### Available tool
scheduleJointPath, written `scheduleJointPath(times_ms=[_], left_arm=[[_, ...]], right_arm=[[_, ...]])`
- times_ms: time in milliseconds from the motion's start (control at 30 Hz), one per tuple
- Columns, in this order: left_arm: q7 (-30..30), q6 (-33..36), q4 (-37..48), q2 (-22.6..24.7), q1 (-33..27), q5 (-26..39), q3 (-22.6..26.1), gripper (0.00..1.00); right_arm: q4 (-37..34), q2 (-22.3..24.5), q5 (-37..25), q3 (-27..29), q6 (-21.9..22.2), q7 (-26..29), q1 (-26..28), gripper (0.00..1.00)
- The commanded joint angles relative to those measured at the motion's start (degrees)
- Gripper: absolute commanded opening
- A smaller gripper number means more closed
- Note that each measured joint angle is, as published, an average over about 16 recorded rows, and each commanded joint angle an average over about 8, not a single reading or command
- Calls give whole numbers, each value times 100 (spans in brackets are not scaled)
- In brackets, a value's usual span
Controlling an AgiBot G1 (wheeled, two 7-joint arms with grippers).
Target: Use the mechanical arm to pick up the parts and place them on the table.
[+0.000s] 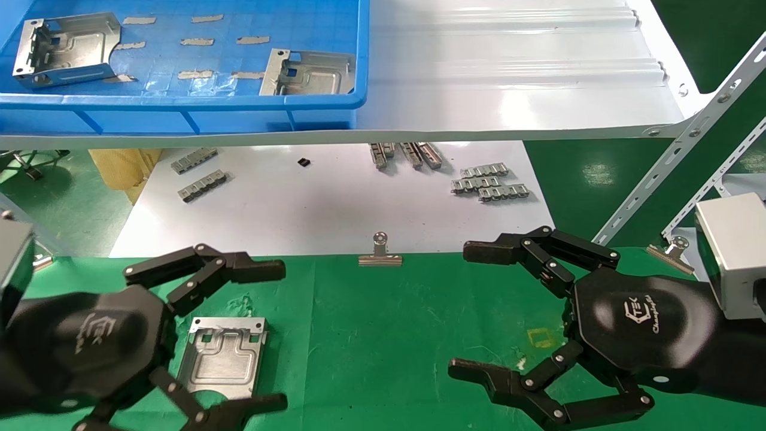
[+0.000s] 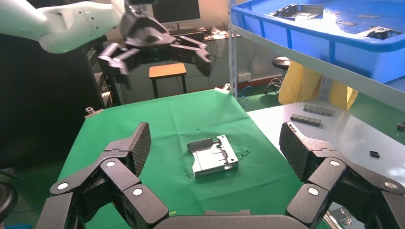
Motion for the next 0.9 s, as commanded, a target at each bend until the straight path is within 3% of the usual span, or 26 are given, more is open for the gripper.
scheduleJointPath(times_ms=[33, 900], left_arm=[[-131, -16, -215, -60, 133, -78, -119, 100], [-89, -17, -120, -37, 77, -47, -68, 100]], right_arm=[[0, 0, 0, 0, 0, 0, 0, 100], [-1, 0, 1, 0, 1, 0, -1, 100]])
